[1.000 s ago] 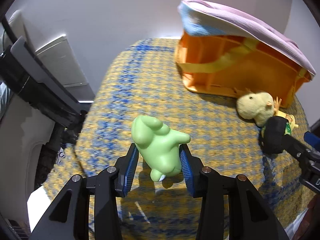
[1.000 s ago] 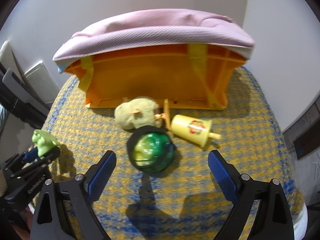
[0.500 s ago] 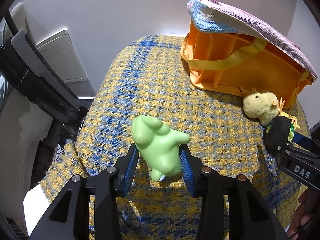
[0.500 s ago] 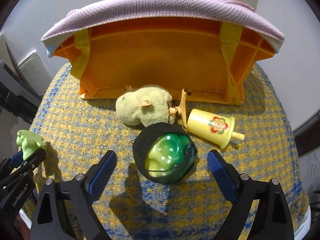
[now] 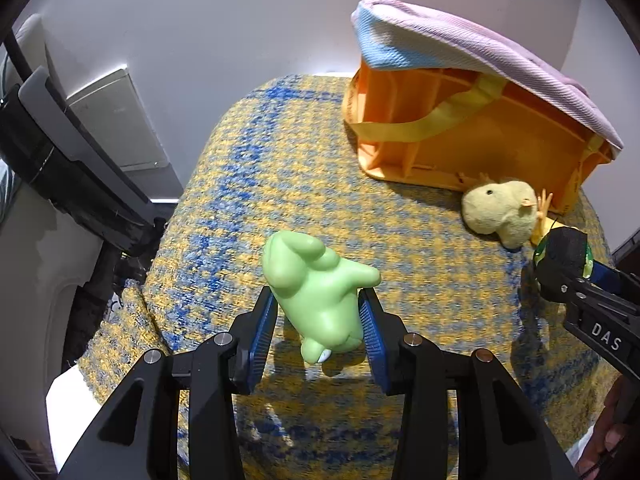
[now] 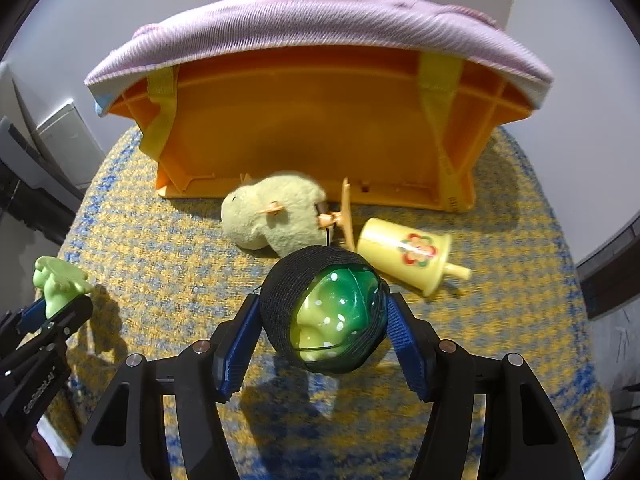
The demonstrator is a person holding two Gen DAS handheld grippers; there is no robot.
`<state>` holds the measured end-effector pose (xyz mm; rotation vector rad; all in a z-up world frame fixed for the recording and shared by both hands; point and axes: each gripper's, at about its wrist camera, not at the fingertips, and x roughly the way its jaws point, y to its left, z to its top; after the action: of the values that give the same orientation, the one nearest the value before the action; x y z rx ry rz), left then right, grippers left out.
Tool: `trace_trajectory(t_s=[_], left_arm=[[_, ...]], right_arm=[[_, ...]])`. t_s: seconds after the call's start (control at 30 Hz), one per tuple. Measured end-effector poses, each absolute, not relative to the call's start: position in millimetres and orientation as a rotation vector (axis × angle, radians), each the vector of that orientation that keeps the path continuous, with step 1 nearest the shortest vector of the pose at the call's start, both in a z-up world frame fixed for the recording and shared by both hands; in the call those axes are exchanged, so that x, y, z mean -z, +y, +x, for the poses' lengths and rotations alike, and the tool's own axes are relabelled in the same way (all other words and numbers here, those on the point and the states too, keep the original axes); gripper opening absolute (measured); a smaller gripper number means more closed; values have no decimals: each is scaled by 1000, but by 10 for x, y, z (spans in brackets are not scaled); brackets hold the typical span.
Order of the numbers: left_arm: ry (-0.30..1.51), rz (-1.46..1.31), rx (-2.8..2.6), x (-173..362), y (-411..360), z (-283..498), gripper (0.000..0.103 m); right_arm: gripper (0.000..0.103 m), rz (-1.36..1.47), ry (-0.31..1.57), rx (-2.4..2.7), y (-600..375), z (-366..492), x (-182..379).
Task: Organize objects
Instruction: 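Grasp the green dinosaur with the left tool while the right tool grasps the black-green ball, then carry both toys over the basket and open both tools to drop them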
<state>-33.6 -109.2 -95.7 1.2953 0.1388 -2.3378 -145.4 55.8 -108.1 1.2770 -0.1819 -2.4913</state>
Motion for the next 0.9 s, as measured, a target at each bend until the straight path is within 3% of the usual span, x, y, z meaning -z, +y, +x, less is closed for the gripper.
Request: trace_trajectory(t_s=[0.9], left_arm=[[19, 1162, 2494, 7, -488, -903, 41]], right_arm=[[63, 994, -296, 2615, 1420, -1436, 2]])
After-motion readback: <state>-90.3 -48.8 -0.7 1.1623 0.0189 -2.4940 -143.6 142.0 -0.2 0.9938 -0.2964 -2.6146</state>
